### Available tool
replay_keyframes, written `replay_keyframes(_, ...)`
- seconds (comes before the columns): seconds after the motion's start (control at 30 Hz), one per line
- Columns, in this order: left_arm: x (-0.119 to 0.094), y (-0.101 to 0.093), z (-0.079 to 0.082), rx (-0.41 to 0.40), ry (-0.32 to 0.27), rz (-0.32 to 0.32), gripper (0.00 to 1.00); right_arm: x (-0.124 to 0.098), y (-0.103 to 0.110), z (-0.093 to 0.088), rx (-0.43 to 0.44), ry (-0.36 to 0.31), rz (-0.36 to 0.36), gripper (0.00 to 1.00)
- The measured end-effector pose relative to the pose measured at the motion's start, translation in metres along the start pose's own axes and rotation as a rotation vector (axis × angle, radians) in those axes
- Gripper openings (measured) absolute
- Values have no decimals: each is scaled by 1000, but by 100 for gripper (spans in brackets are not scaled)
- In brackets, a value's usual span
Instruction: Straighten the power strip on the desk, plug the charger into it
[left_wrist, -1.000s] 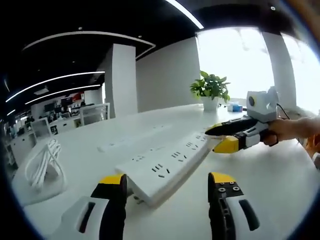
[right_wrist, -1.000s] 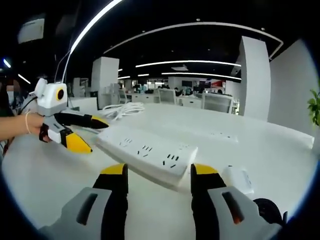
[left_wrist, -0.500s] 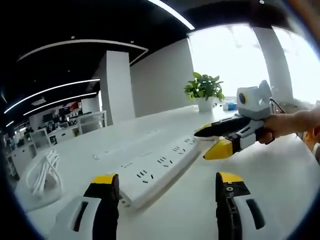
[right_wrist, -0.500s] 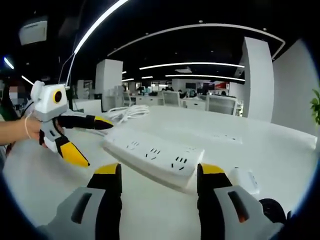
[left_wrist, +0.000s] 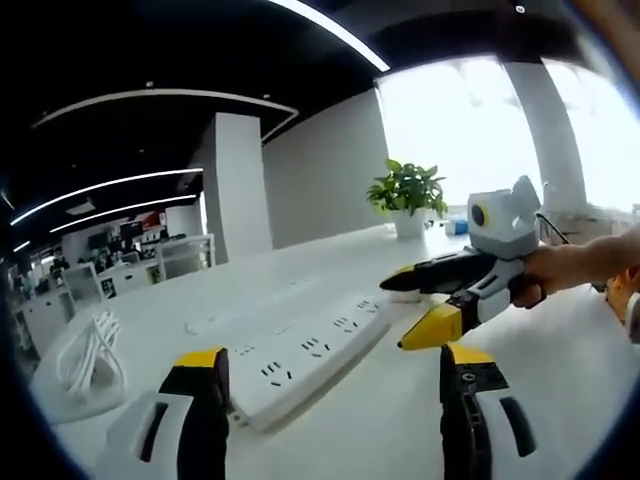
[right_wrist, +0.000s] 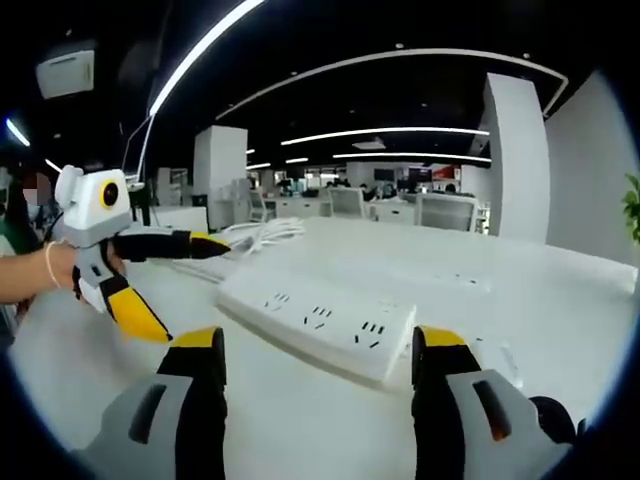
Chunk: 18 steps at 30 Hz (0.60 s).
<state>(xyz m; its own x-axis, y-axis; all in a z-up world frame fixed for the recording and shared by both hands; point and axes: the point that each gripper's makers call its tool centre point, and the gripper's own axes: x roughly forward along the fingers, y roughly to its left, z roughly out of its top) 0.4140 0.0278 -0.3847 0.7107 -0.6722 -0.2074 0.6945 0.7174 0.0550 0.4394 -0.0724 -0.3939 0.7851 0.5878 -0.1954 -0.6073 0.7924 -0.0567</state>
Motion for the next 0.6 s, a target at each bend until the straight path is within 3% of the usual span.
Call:
replay_keyframes(0.23,-9,-5,2,-8,-8,1,83,-7,7,7,-16,-24,12,75)
replay_keyframes(0.6,-35,-6,-1,67,-2,58,77,-22,14,13,-10,-57,27,71)
